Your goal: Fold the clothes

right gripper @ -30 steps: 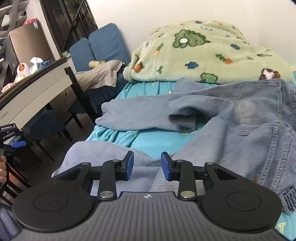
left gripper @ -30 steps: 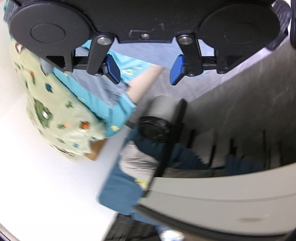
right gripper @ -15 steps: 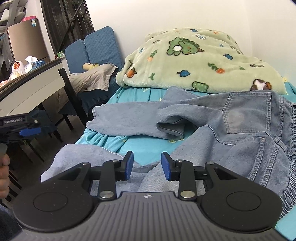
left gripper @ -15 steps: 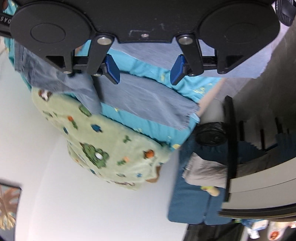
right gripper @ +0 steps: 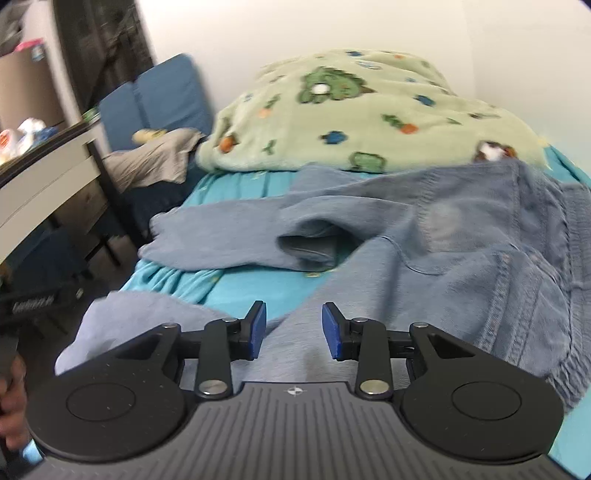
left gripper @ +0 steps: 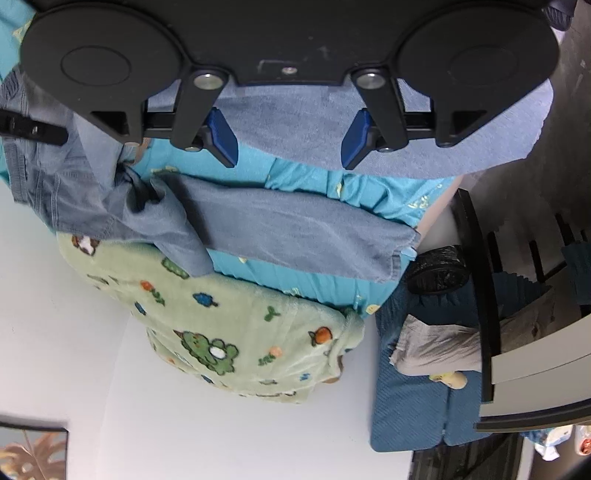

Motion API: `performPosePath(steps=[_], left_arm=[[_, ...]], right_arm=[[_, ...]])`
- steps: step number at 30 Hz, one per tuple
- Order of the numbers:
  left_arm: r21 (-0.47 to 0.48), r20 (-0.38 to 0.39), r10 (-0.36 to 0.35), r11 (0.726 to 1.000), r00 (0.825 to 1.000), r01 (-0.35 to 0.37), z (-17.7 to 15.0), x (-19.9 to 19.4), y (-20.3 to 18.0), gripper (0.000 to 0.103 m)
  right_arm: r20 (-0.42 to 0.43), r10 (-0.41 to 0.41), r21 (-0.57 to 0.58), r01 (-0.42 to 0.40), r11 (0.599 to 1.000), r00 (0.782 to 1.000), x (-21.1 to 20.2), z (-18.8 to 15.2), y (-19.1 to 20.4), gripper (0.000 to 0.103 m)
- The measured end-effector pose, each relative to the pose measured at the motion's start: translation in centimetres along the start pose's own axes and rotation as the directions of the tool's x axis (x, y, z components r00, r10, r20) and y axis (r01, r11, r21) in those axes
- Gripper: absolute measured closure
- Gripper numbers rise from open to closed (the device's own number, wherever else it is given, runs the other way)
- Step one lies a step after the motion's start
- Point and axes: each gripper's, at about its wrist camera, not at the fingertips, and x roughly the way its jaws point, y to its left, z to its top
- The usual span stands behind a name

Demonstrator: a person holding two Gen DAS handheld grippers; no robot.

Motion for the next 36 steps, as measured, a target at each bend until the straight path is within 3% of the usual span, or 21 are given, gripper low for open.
performPosePath(steps=[7,15,19,26,32,36], left_arm=[[0.026,-0.049,-0.001,1.0,0.999,0.002,-1.2,1.0,-0.2,0.044],[0.042,-0.036,0.037,0.998,0.999,-0.035,-1.3,0.7,-1.3,0.042],[0.059,-0.039,0.039,0.998,0.998,-0.037,-1.4,0.7,-2.0,0.041],[0.056,-0.068,0.022,0.998,0.997,-0.018,-1.6,1.2,-1.9,0.041],[0.028,-0.042,0.001,1.0,0.999,0.0,-1.3,0.6,-1.4,0.04],[0.015,-0.023,-0.01,1.0,1.0,0.011,-1.0,0.2,-1.3,0.036]], right_arm=[[0.037,-0.117,0.148,0.11,0.983,0.992,-0.6,-0.1,-2.5,0.068],[0.039,-0.15,0.161,0.142,0.977,0.988,-0.9,-0.4,-3.8,0.068],[0.016,-0.159,0.237,0.151,0.96,0.987,-0.9,-0.5,-5.5,0.067],[-0.017,-0.138,0.504,0.127,0.854,0.99,-1.4,-1.2,-9.8,0.065],[-0.055,-0.131,0.648,0.135,0.75,0.99,-1.2,-2.2,-11.7,0.061],[-0.093,-0.105,0.718,0.14,0.682,0.99,-1.2,-2.9,-12.4,0.051]])
